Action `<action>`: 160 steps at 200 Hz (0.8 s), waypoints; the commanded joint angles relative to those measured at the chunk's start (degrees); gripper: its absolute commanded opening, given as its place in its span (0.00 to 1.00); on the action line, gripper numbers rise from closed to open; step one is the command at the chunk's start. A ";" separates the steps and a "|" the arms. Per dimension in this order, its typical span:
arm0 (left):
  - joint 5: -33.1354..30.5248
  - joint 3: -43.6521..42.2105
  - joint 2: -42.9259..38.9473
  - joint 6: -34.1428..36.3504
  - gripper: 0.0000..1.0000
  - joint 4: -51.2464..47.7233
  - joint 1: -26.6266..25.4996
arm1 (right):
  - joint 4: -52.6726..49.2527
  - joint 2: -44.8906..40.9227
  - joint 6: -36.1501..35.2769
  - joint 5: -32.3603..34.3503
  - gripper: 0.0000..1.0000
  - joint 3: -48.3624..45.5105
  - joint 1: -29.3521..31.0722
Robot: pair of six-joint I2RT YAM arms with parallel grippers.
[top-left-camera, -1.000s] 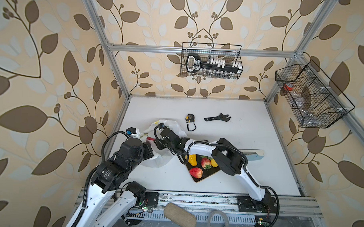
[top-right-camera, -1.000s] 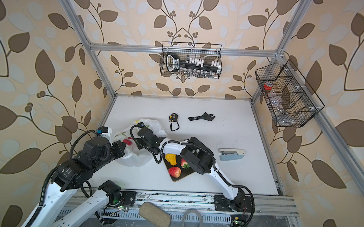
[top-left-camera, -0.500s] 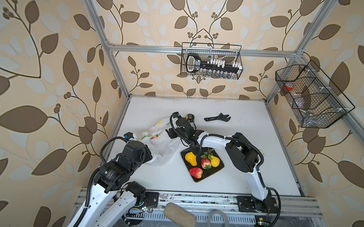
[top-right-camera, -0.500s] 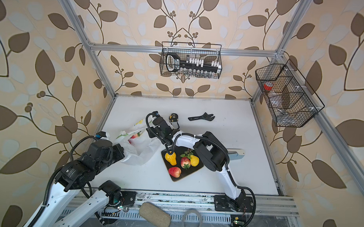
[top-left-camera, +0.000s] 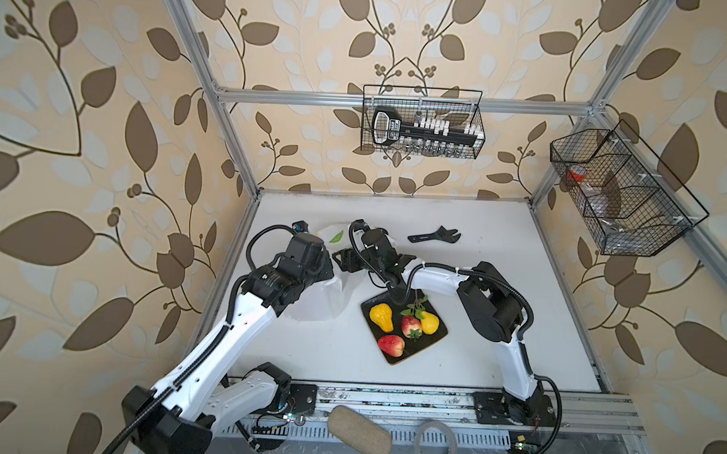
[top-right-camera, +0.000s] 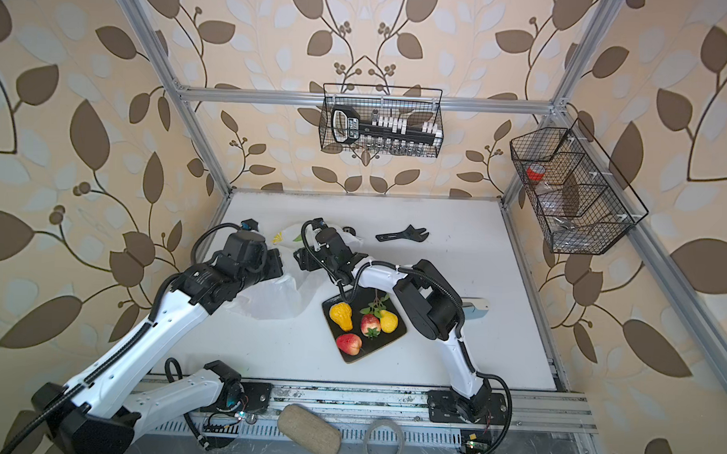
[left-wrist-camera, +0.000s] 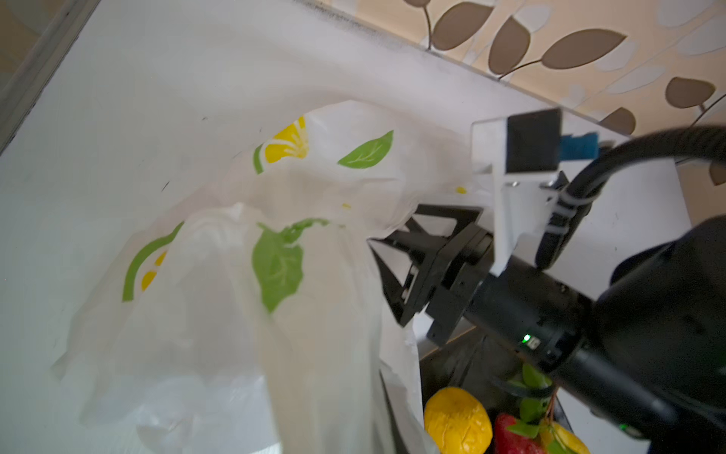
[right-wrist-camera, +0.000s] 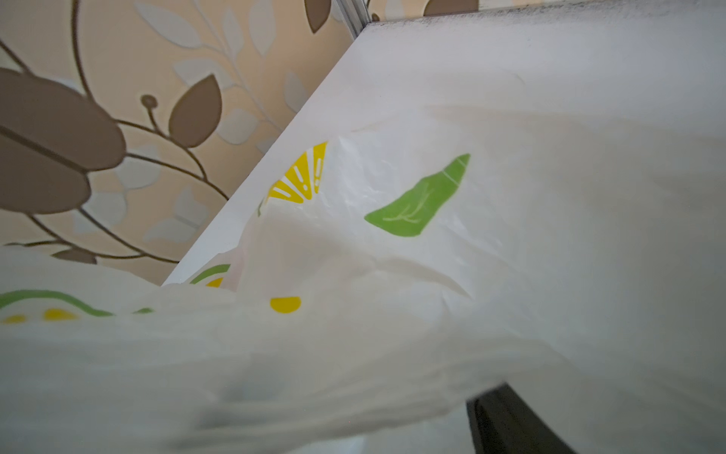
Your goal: Take the fake fruits out of the plastic bag
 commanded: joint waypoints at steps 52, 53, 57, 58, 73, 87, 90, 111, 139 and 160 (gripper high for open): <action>17.73 20.72 19.47 11.70 0.00 9.86 7.14 | -1.01 -2.33 -0.04 -1.06 0.72 0.26 -8.90; 17.94 21.12 19.77 11.76 0.00 9.87 7.14 | -0.96 -2.49 -0.14 -1.18 0.72 0.18 -8.93; 19.06 22.65 21.30 11.95 0.00 9.88 7.12 | -0.85 -3.00 -0.30 -1.43 0.73 -0.16 -9.03; 19.44 23.00 21.87 12.01 0.00 9.88 7.13 | -0.79 -3.22 -0.31 -1.50 0.72 -0.25 -9.08; 23.75 28.62 27.00 12.76 0.00 9.50 7.12 | -0.13 -5.21 -0.85 -2.49 0.73 -1.53 -9.41; 26.99 33.58 30.81 12.98 0.00 8.84 7.01 | -0.12 -7.05 -1.32 -3.03 0.72 -2.43 -9.71; 27.53 34.57 31.40 13.00 0.00 8.72 7.05 | -0.12 -7.35 -1.39 -3.10 0.72 -2.59 -9.79; 31.01 40.53 35.59 14.23 0.00 6.05 6.57 | -0.11 -10.18 -2.00 -3.67 0.72 -4.05 -10.35; 34.26 41.16 34.32 16.36 0.00 2.26 6.08 | -0.77 -12.76 -3.52 -5.87 0.72 -4.74 -10.73; 32.59 33.92 27.53 18.85 0.00 1.93 6.08 | -1.21 -13.88 -4.02 -8.60 0.71 -5.79 -10.68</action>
